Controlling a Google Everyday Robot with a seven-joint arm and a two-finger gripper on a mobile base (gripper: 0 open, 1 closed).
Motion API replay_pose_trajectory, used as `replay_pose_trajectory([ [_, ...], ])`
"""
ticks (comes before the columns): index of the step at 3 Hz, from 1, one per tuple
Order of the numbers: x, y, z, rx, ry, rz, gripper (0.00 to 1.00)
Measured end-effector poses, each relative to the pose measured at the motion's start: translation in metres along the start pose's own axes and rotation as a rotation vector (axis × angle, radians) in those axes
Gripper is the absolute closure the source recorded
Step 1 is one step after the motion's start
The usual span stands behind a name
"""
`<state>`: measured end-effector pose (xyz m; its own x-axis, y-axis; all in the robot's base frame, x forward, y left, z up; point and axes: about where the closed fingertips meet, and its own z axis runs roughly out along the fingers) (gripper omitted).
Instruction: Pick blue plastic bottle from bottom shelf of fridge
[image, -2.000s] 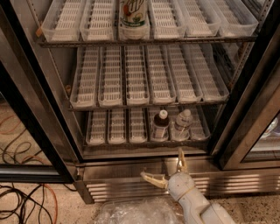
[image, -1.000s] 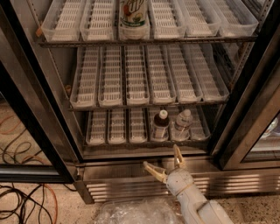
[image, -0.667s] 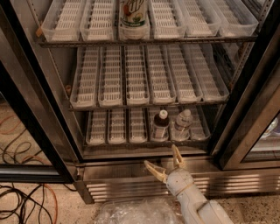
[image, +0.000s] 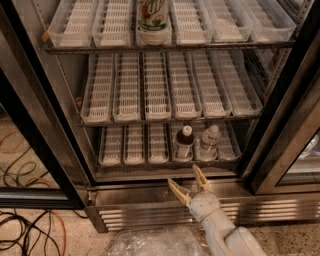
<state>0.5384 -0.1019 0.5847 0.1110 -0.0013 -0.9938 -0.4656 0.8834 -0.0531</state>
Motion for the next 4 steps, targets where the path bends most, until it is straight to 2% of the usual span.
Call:
replay_pose_trajectory([
  [2,0.002,-0.017,0.018,0.036,0.003,-0.003,0.27],
  [4,0.001,-0.03,0.038,0.044,0.006,-0.006,0.27],
])
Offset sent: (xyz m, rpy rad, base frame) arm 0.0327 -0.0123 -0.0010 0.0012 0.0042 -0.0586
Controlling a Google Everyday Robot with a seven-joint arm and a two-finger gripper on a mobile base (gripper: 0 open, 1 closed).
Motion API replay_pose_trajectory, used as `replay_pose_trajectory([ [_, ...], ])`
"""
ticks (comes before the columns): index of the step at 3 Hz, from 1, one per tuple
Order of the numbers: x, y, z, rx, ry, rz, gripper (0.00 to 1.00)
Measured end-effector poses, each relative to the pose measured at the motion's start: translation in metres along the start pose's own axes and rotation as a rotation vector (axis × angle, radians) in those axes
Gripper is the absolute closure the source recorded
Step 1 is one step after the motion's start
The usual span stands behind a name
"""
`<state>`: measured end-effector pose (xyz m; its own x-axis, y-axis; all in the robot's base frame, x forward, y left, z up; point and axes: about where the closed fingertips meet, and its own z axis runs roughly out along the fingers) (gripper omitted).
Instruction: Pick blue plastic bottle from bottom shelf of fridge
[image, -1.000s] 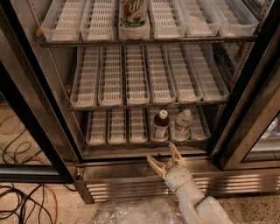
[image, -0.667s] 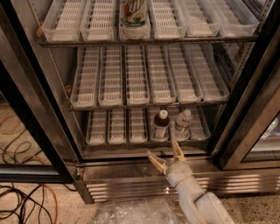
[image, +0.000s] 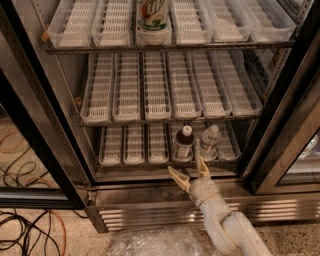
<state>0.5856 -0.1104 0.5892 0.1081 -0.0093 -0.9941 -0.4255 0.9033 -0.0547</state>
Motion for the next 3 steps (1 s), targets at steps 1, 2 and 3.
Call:
replay_pose_trajectory([
  [1,0.002,-0.003,0.013,-0.003,0.005,0.003,0.27],
  [2,0.002,-0.006,0.029,-0.005,0.006,0.007,0.27],
  [3,-0.001,-0.011,0.047,-0.011,0.007,0.001,0.28],
])
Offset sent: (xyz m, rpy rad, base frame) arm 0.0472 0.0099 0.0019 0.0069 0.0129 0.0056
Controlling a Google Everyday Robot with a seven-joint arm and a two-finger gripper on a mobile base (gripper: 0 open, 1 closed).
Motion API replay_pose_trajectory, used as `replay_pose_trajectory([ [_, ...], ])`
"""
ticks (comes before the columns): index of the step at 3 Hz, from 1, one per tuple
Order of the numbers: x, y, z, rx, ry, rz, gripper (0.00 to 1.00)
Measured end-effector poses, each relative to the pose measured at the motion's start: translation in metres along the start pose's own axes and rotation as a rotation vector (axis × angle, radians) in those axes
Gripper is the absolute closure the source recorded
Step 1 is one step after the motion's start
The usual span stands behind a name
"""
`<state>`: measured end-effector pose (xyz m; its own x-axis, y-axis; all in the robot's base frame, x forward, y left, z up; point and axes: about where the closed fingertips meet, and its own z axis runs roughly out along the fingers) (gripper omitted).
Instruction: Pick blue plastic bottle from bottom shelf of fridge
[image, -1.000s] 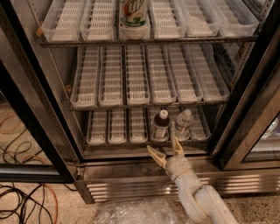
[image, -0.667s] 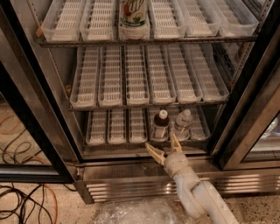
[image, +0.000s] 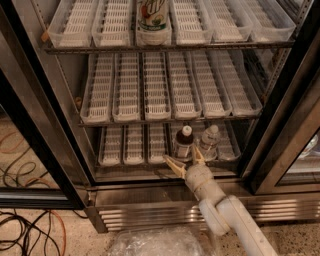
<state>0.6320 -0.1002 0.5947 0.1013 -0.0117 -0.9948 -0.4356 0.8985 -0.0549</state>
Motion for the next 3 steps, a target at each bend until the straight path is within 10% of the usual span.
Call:
replay_pose_trajectory([
  [2,-0.003,-0.011,0.026,0.004,0.008,-0.017,0.28],
  [3,-0.001,-0.01,0.031,-0.002,0.016,-0.017,0.47],
])
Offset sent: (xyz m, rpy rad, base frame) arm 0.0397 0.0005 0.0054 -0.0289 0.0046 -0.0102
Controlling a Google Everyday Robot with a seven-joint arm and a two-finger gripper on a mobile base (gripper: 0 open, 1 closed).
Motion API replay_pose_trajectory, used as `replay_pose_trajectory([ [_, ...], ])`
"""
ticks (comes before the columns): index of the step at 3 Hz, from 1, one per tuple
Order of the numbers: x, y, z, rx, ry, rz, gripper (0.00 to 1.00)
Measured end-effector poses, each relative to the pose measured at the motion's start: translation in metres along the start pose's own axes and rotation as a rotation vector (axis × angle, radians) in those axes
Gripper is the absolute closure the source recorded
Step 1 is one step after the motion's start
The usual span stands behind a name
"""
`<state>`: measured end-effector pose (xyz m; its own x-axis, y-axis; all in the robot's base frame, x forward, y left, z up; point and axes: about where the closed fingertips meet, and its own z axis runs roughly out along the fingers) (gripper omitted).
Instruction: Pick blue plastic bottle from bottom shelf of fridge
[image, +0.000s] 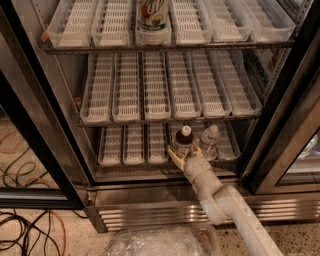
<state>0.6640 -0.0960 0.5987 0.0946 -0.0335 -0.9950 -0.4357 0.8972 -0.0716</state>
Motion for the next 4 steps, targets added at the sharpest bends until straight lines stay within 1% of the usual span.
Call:
replay_pose_trajectory([
  [2,0.0,0.0,0.0,0.0,0.0,0.0,0.93],
  [3,0.0,0.0,0.0,0.0,0.0,0.0,1.0],
  [4,-0.0048,0.0031,-0.001,0.005,-0.027,-0.004,1.0],
])
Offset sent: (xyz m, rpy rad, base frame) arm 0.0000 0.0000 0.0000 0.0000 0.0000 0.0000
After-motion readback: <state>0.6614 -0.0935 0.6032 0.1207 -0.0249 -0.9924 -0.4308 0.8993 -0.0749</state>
